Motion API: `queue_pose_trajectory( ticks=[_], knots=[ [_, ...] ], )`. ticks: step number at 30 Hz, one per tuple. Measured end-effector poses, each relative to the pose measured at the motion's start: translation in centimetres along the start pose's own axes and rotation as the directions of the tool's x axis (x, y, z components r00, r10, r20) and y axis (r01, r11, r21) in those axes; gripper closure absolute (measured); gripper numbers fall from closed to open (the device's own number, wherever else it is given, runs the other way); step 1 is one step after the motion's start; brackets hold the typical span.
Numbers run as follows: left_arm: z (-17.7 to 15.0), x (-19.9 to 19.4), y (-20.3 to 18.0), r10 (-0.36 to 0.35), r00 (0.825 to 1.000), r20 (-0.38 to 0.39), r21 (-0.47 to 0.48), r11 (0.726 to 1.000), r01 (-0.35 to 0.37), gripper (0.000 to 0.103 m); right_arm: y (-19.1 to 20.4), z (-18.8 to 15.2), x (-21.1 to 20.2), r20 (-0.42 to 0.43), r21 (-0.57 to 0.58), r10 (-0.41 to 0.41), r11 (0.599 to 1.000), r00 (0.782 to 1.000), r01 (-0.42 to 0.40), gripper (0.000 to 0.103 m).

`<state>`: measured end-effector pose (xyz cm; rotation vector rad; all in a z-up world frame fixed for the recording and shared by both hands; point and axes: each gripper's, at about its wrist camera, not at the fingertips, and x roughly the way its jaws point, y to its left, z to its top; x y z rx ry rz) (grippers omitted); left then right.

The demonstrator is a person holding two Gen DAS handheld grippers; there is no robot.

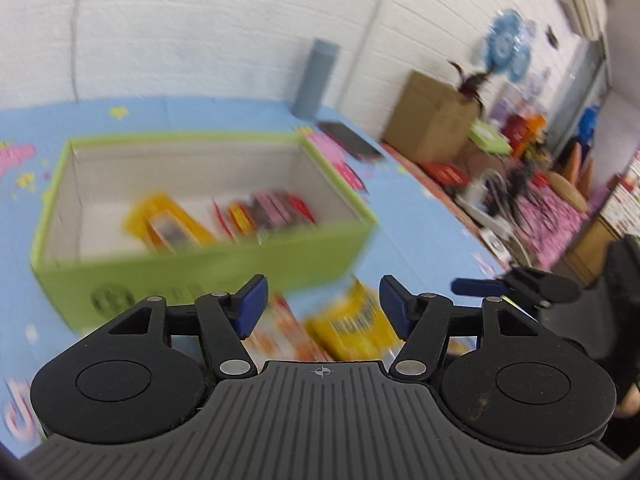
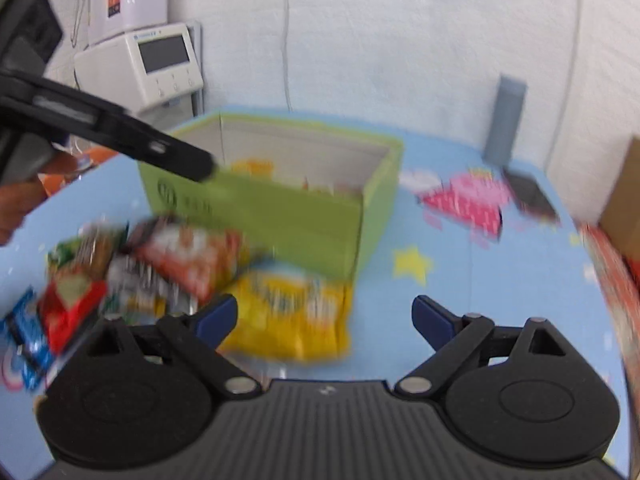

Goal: Organize snacks
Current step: 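Move the left gripper over the yellow Wangwang rice cracker pack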

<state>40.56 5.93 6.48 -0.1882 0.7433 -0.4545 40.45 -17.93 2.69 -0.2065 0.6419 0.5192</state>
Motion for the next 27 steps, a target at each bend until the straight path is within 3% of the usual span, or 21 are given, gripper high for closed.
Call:
queue_pose_trajectory(
  ticks=[3, 6, 13, 21, 27],
  knots=[
    [-3.9, -0.9, -1.4, -0.024, 0.999, -0.030, -0.029, 0.999, 0.023, 0.051, -0.2, -3.9, -0.6, -0.040, 0.076, 0.015, 0.997, 0.999, -0.012, 0.010],
    [-6.9, -1.8, -2.4, -0.046, 0.998, -0.045, -0.072, 0.997, 0.043, 0.050, -0.7, -5.4, -0.8, -0.002, 0.169, 0.032, 0.985, 0.999, -0.031, 0.010],
    [-11.8, -3.6, -3.2, -0.073, 0.995, -0.073, -0.166, 0.984, 0.060, 0.045, 1.7, -7.7, -3.4, 0.023, 0.162, 0.025, 0.986, 0.999, -0.028, 0.010],
    [-14.7, -4.2, -4.0, -0.100, 0.991, -0.094, -0.206, 0.975, 0.079, 0.045, 4.9, -11.2, -7.3, 0.076, 0.253, 0.065, 0.964, 0.995, -0.082, 0.009],
    [-15.5, -5.0, -4.8, -0.055, 0.995, -0.087, -0.179, 0.983, 0.039, 0.045, 7.2, -12.7, -10.0, 0.098, 0.279, 0.089, 0.954, 0.991, -0.113, 0.010]
  ],
)
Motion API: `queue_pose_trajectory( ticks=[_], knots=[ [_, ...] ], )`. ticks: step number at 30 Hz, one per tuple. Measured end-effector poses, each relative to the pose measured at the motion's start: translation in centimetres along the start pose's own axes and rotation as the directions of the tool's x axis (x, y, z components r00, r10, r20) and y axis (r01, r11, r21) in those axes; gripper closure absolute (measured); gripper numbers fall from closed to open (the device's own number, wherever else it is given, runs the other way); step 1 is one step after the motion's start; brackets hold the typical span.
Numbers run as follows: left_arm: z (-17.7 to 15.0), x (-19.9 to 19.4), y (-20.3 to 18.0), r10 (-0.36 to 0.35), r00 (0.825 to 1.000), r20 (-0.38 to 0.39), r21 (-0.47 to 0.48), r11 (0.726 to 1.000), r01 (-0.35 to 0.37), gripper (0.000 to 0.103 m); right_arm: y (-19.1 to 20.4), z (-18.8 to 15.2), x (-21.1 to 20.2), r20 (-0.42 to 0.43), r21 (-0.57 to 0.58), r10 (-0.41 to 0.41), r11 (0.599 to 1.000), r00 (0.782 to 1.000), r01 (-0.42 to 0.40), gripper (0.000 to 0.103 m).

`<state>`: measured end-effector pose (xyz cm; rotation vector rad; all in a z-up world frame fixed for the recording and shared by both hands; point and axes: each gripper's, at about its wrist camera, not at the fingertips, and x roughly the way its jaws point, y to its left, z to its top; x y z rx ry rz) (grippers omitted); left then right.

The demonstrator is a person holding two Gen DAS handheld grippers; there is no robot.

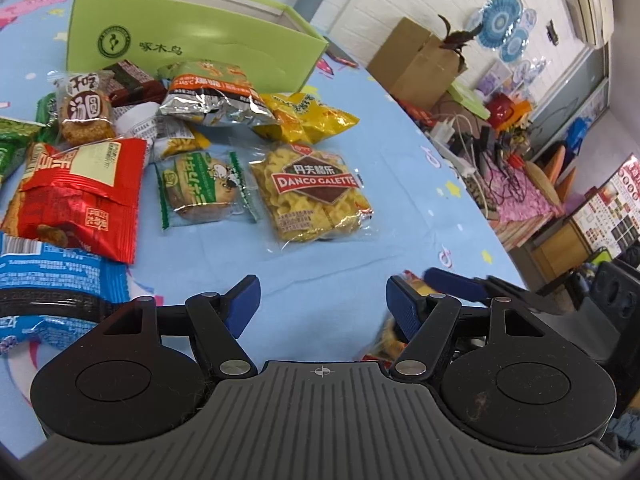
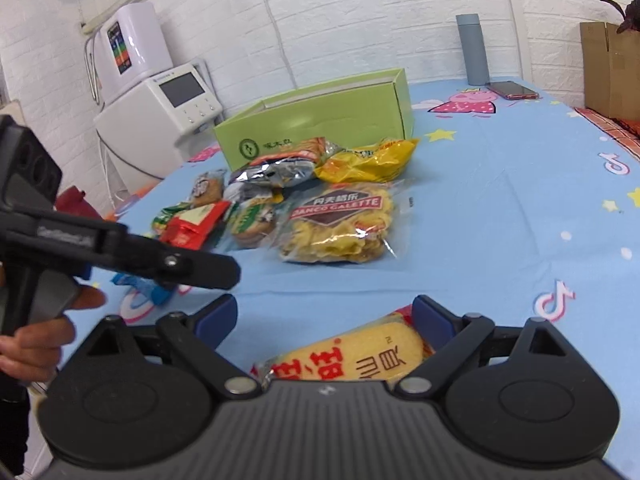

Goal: Organize snacks
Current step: 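Move the left gripper over the yellow Wangwang rice cracker pack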

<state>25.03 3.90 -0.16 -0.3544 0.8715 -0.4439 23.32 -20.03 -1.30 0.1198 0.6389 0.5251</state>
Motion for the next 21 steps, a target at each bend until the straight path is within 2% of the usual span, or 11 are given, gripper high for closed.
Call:
queue_pose_trajectory(
  ticks=[4, 7, 12, 16, 21],
  knots=[
    [0.0, -0.4, 0.2, 0.047, 0.999, 0.023, -0.001, 0.999, -0.047, 0.044, 0.6, -0.9, -2.3, 0.003, -0.032, -0.060, 0.998, 0.998, 0.060, 0.010],
    [0.0, -0.8, 0.8, 0.057, 0.998, 0.035, -0.017, 0.998, -0.056, 0.043, 1.4, -2.1, -3.6, -0.032, -0.071, -0.081, 0.994, 0.996, 0.079, 0.010],
    [-0.1, -1.2, 1.5, 0.075, 0.996, 0.057, -0.037, 0.997, -0.073, 0.042, 2.6, -3.1, -3.1, -0.082, -0.117, -0.092, 0.990, 0.992, 0.082, 0.010],
    [-0.4, -1.7, 2.0, 0.113, 0.991, 0.078, -0.040, 0.993, -0.110, 0.041, 4.5, -3.0, -1.3, -0.107, -0.116, -0.023, 0.993, 0.994, 0.011, 0.010],
    [-0.5, -2.6, 3.5, 0.118, 0.989, 0.088, -0.061, 0.992, -0.113, 0.040, 7.5, -2.1, 1.1, -0.126, -0.168, 0.043, 0.984, 0.991, -0.064, 0.010]
  ],
)
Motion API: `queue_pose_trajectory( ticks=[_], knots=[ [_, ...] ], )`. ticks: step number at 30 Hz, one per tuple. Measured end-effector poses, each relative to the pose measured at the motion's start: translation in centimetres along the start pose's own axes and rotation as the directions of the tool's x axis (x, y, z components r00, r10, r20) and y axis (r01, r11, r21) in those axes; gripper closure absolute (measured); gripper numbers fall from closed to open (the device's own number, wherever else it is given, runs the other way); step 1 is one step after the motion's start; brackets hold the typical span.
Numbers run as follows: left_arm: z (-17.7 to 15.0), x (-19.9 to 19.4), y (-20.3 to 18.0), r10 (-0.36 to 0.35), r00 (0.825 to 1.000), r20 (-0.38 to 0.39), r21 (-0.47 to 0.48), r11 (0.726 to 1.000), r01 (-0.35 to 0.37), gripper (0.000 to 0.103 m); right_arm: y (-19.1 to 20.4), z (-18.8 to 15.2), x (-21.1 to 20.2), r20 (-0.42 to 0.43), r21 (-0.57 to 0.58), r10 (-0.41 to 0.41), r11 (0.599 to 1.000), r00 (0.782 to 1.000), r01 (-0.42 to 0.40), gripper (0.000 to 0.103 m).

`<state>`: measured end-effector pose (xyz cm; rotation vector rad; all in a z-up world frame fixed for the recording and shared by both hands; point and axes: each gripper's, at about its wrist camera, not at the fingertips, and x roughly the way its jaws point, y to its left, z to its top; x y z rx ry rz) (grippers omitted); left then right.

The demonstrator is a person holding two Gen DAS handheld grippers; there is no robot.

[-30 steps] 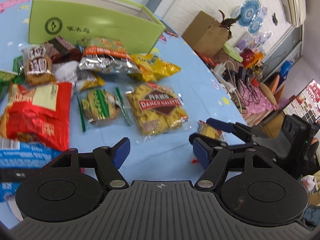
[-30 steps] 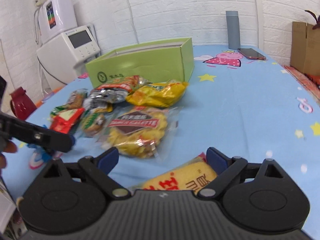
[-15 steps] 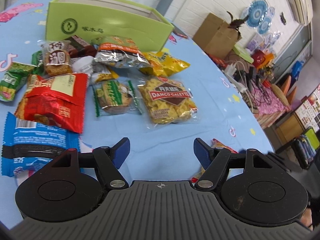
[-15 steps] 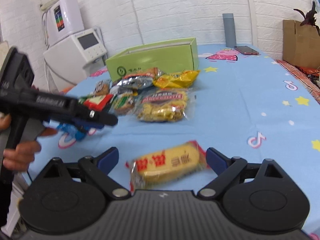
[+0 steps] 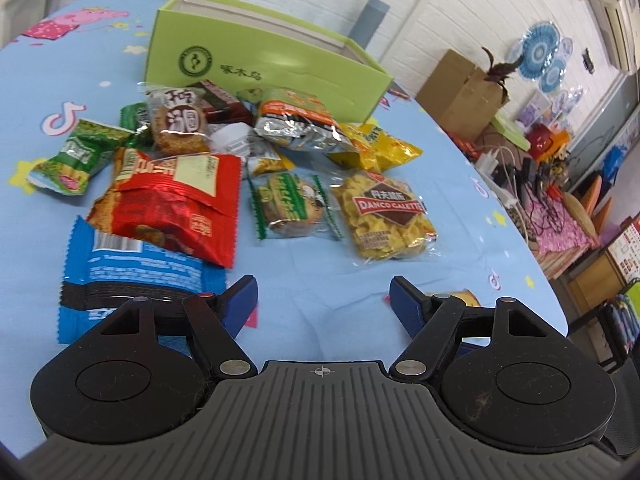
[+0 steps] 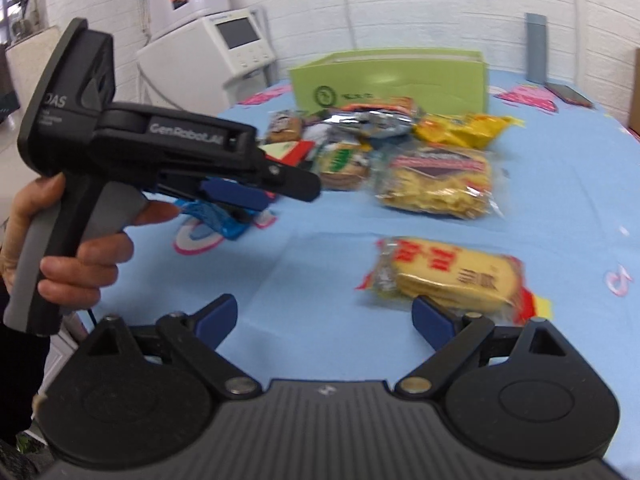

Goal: Organize snacks
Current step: 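Move the left gripper over the yellow Wangwang rice cracker pack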

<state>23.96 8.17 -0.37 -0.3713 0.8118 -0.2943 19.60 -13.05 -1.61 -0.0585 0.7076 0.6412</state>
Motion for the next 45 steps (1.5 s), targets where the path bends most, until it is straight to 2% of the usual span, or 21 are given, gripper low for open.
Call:
queue_pose_trajectory(
  ticks=[4, 8, 12, 14, 18, 23, 27, 31, 35, 38, 40, 43, 45],
  knots=[
    [0.1, -0.7, 0.9, -0.007, 1.000, 0.005, -0.011, 1.000, 0.007, 0.040, 1.1, 0.8, 1.4, -0.017, -0.044, -0.013, 0.999, 1.000, 0.013, 0.010],
    [0.2, -1.1, 0.6, -0.079, 0.997, 0.007, 0.006, 0.997, 0.079, 0.037, 0.3, 0.4, -1.2, 0.040, 0.018, -0.011, 1.000, 0.999, 0.011, 0.010],
    [0.6, 0.5, -1.0, -0.157, 0.987, -0.041, 0.021, 0.987, 0.158, 0.037, -2.3, -0.4, -2.9, 0.062, 0.100, -0.141, 0.986, 0.988, 0.135, 0.010],
    [0.9, 1.7, -2.1, -0.181, 0.981, -0.069, 0.035, 0.982, 0.184, 0.037, -3.8, -0.7, -2.7, 0.044, 0.146, -0.173, 0.976, 0.984, 0.164, 0.010],
    [0.7, 3.4, -3.8, -0.186, 0.976, -0.116, 0.051, 0.980, 0.193, 0.038, -5.5, -1.0, -1.9, 0.028, 0.151, -0.194, 0.970, 0.981, 0.188, 0.010],
    [0.5, 3.2, -3.4, -0.174, 0.979, -0.110, 0.020, 0.984, 0.177, 0.038, -6.8, -0.3, -1.6, 0.042, 0.106, -0.222, 0.971, 0.974, 0.216, 0.010],
    [1.0, 2.3, -2.6, -0.151, 0.985, -0.078, -0.008, 0.988, 0.151, 0.038, -7.9, 0.3, -0.3, 0.022, 0.118, -0.191, 0.975, 0.981, 0.187, 0.009],
    [1.4, 1.1, -1.9, -0.134, 0.990, -0.035, -0.021, 0.991, 0.134, 0.035, -5.5, 0.0, -0.4, 0.020, 0.105, -0.123, 0.987, 0.992, 0.120, 0.009],
    [1.7, 0.4, -1.5, -0.127, 0.992, -0.011, -0.020, 0.992, 0.127, 0.034, -1.2, -0.5, -0.2, 0.003, 0.073, 0.034, 0.997, 0.999, -0.034, 0.010],
    [1.6, -0.1, -0.8, -0.113, 0.994, -0.004, -0.029, 0.993, 0.113, 0.034, 1.5, -0.5, 0.1, -0.002, 0.044, 0.167, 0.985, 0.986, -0.166, 0.010],
    [1.3, -0.7, -0.1, -0.105, 0.994, 0.003, -0.042, 0.994, 0.105, 0.034, 2.0, -0.2, -0.4, 0.022, 0.017, 0.153, 0.988, 0.988, -0.154, 0.010],
    [0.8, -1.1, 0.7, -0.107, 0.994, 0.004, -0.071, 0.992, 0.107, 0.034, 1.1, 0.7, -0.7, 0.058, 0.014, 0.036, 0.999, 0.998, -0.037, 0.010],
    [0.5, -1.0, 0.9, -0.117, 0.993, -0.004, -0.077, 0.990, 0.117, 0.034, 0.4, 1.2, 0.0, 0.048, 0.019, -0.012, 1.000, 0.999, 0.011, 0.010]
  ],
)
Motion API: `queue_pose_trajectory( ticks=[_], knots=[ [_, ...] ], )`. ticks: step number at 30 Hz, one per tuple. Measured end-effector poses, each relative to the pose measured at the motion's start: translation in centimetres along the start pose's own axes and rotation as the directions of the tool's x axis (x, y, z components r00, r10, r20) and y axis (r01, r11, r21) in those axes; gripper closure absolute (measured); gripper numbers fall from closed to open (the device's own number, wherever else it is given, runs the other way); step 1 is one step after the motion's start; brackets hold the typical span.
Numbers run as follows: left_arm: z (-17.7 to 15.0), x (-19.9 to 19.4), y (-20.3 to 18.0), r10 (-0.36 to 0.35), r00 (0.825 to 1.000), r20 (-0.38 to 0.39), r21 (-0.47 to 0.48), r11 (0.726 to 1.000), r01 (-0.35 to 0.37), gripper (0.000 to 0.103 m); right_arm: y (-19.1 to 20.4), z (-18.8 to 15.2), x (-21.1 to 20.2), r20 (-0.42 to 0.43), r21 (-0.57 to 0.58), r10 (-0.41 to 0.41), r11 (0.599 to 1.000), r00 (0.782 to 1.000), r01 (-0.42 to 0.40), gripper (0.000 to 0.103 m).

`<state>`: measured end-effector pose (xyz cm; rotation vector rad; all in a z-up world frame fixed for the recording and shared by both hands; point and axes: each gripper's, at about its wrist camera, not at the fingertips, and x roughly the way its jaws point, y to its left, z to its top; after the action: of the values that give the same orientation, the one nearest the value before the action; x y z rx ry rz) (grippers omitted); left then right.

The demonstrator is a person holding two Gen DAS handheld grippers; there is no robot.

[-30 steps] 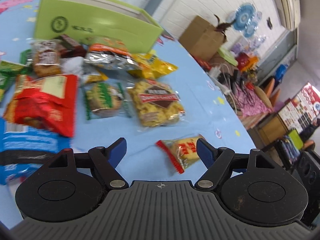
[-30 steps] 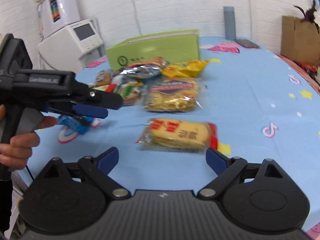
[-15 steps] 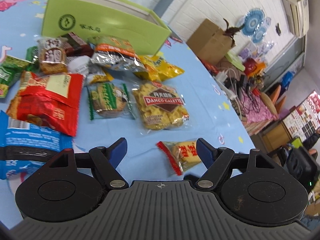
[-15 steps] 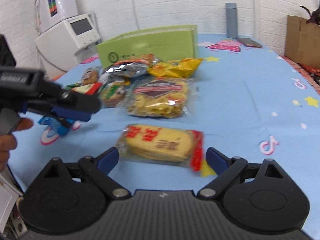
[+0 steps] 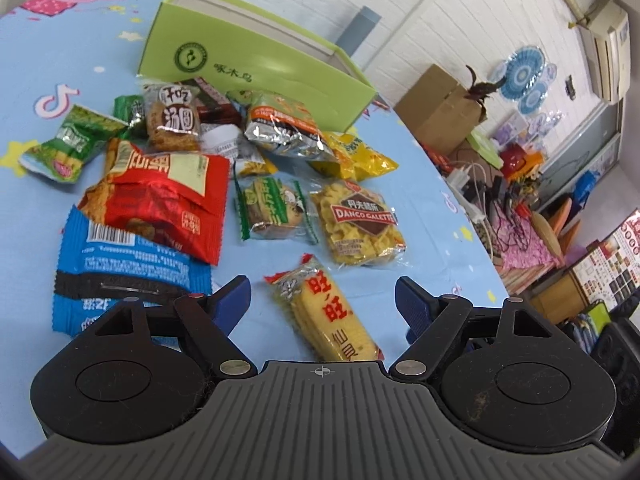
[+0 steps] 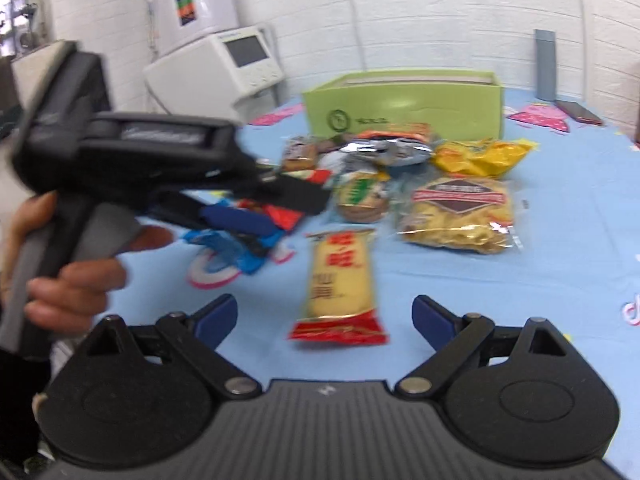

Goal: Organize snacks
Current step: 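Move the left gripper over the yellow Wangwang rice cracker pack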

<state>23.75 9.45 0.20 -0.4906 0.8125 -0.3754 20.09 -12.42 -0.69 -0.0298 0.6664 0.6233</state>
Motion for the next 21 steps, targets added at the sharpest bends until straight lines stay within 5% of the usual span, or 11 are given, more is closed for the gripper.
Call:
queue_pose_trajectory(
  ticks=[7, 15, 21],
  knots=[
    [-0.8, 1.8, -0.5, 0.002, 0.998, -0.058, 0.021, 1.000, -0.001, 0.036, 0.9, -0.3, 2.7, -0.050, -0.064, 0.010, 0.998, 0.999, -0.013, 0.009],
    [-1.0, 3.1, -1.3, 0.050, 0.996, -0.071, 0.063, 0.997, -0.045, 0.035, 1.1, -1.6, 3.0, 0.013, -0.107, -0.011, 0.994, 1.000, 0.012, 0.009],
    [-0.9, 3.6, -2.1, 0.067, 0.994, -0.083, 0.094, 0.994, -0.060, 0.044, 1.6, -0.9, 3.1, -0.019, -0.125, -0.018, 0.992, 1.000, 0.015, 0.010]
  ],
)
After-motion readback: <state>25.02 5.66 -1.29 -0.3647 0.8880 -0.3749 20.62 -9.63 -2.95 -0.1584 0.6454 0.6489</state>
